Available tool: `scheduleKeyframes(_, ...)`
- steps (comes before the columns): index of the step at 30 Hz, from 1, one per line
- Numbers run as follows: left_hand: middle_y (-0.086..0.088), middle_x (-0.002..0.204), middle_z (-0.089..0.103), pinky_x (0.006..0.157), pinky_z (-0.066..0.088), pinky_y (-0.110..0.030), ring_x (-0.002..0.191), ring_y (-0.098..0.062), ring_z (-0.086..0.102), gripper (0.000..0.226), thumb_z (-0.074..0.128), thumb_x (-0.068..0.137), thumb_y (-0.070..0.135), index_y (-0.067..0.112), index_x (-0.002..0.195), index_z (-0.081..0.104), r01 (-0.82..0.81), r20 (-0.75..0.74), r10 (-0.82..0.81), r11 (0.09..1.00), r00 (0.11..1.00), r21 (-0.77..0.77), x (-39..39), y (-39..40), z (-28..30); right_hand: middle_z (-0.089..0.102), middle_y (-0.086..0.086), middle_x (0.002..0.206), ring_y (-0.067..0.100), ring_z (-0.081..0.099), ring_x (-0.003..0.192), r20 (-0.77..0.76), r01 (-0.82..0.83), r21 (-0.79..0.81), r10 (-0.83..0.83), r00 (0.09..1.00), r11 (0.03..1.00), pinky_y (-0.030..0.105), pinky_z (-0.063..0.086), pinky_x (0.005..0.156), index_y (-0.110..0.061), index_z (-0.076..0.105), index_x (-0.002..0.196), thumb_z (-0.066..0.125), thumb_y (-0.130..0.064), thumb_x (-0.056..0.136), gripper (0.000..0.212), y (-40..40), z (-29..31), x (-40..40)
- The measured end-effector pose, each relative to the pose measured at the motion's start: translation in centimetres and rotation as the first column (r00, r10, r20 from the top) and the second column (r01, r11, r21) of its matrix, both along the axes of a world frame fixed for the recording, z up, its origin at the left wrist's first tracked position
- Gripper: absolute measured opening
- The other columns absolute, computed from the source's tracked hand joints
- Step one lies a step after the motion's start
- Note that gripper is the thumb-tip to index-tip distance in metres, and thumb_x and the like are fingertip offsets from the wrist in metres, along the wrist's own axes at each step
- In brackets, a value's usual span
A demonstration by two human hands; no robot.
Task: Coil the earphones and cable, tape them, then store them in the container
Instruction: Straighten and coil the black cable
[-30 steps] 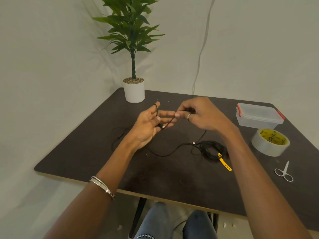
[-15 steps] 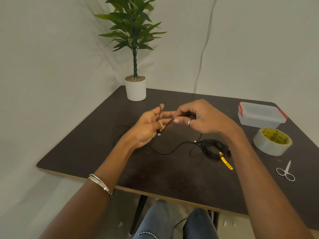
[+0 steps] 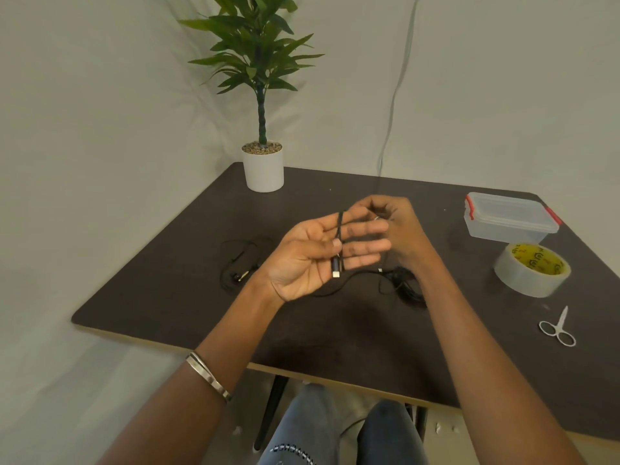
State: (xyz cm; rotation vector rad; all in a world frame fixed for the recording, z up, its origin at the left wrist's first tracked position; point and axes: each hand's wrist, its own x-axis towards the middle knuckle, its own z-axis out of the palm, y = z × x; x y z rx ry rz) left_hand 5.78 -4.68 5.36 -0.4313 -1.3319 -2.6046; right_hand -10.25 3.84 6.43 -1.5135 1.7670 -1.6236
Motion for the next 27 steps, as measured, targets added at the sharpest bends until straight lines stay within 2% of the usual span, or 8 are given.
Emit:
scheduleKeyframes(4, -0.025, 0.125, 0.059, 0.099, 0.048, -0.048, 0.112, -0.038, 0.061, 0.047, 0.036, 0.093, -0.007, -0.007, 0.139, 0.028, -0.213, 0.05, 0.209, 0.974, 0.977, 0.075, -0.8, -0.5, 0.6, 0.062, 0.002, 0.063, 0.013, 0.058, 0.055, 0.077, 0.045, 0.152, -0.057, 0.995, 0.987, 0.028, 0.049, 0.048, -0.014, 0.064, 0.077, 0.046, 0.007, 0.093, 0.031, -0.2, -1.6, 1.9)
scheduleKeyframes(8, -0.019, 0.123, 0.063, 0.101, 0.047, -0.045, 0.111, -0.035, 0.063, 0.03, 0.029, 0.098, -0.008, 0.008, 0.124, 0.034, -0.535, 0.103, 0.533, 0.845, 0.84, -0.007, -1.5, -2.3, 0.7, 0.057, 0.005, 0.069, 0.012, 0.055, 0.05, 0.173, -0.134, 0.34, 0.078, 0.982, 0.931, 0.025, 0.048, 0.042, -0.007, 0.065, 0.09, 0.051, -0.005, 0.097, 0.015, 0.0, -2.5, 4.2)
scheduleKeyframes(12, -0.01, 0.128, 0.06, 0.104, 0.045, -0.037, 0.111, -0.021, 0.064, 0.036, 0.027, 0.1, -0.006, 0.008, 0.133, 0.035, -0.689, 0.053, 0.757, 0.62, 0.652, -0.376, -1.4, -4.1, 0.1, 0.061, 0.005, 0.07, 0.009, 0.049, 0.047, 0.193, -0.223, 0.419, 0.154, 0.969, 0.88, 0.022, 0.041, 0.04, -0.007, 0.067, 0.099, 0.055, -0.01, 0.096, 0.012, 1.2, -1.4, 5.0)
scheduleKeyframes(14, -0.005, 0.129, 0.059, 0.099, 0.047, -0.027, 0.109, -0.014, 0.065, 0.052, 0.024, 0.101, -0.004, 0.009, 0.15, 0.012, -0.634, -0.024, 0.782, 0.487, 0.623, -0.601, -1.1, -4.1, -0.8, 0.064, 0.002, 0.067, 0.007, 0.048, 0.046, 0.041, -0.144, 0.438, 0.141, 0.989, 0.887, 0.021, 0.039, 0.043, -0.01, 0.069, 0.095, 0.059, -0.016, 0.094, 0.012, 1.7, 0.0, 4.8)
scheduleKeyframes(16, -0.004, 0.129, 0.058, 0.092, 0.047, -0.019, 0.107, -0.009, 0.065, 0.063, 0.027, 0.1, -0.004, 0.013, 0.152, -0.004, -0.536, -0.079, 0.725, 0.426, 0.684, -0.729, -0.7, -3.8, -1.8, 0.066, -0.004, 0.064, 0.002, 0.051, 0.048, -0.202, -0.016, 0.42, 0.111, 0.973, 0.907, 0.02, 0.041, 0.051, -0.015, 0.072, 0.086, 0.063, -0.02, 0.092, 0.012, 1.8, 1.5, 4.2)
scheduleKeyframes(20, -0.009, 0.118, 0.062, 0.095, 0.05, -0.03, 0.099, -0.02, 0.068, 0.05, 0.029, 0.103, 0.003, 0.02, 0.148, 0.013, -0.345, 0.037, 0.51, 0.631, 0.859, -0.695, 0.2, -2.2, -2.2, 0.066, -0.01, 0.062, 0.0, 0.059, 0.061, -0.432, 0.072, 0.289, 0.063, 0.899, 0.955, 0.019, 0.043, 0.062, -0.024, 0.071, 0.079, 0.066, -0.015, 0.088, 0.013, 1.6, 3.9, 2.6)
scheduleKeyframes(22, -0.013, 0.106, 0.066, 0.09, 0.053, -0.041, 0.088, -0.028, 0.07, 0.042, 0.031, 0.103, 0.01, 0.014, 0.145, 0.026, -0.259, 0.088, 0.385, 0.756, 0.919, -0.601, 0.4, -1.3, -2.1, 0.069, -0.008, 0.069, 0.002, 0.065, 0.068, -0.401, 0.031, 0.225, 0.064, 0.914, 0.974, 0.018, 0.049, 0.067, -0.021, 0.072, 0.081, 0.069, -0.013, 0.086, 0.009, 1.4, 4.5, 1.9)
scheduleKeyframes(27, -0.009, 0.079, 0.058, 0.066, 0.054, -0.036, 0.056, -0.017, 0.054, 0.049, 0.035, 0.098, 0.013, 0.0, 0.144, 0.029, -0.184, 0.155, 0.233, 0.942, 0.96, -0.281, 0.4, 0.3, -1.5, 0.072, 0.009, 0.078, 0.013, 0.068, 0.072, -0.203, 0.003, 0.037, 0.005, 0.979, 0.999, 0.025, 0.054, 0.073, -0.013, 0.072, 0.083, 0.072, -0.01, 0.083, 0.003, -0.2, 3.8, 0.0)
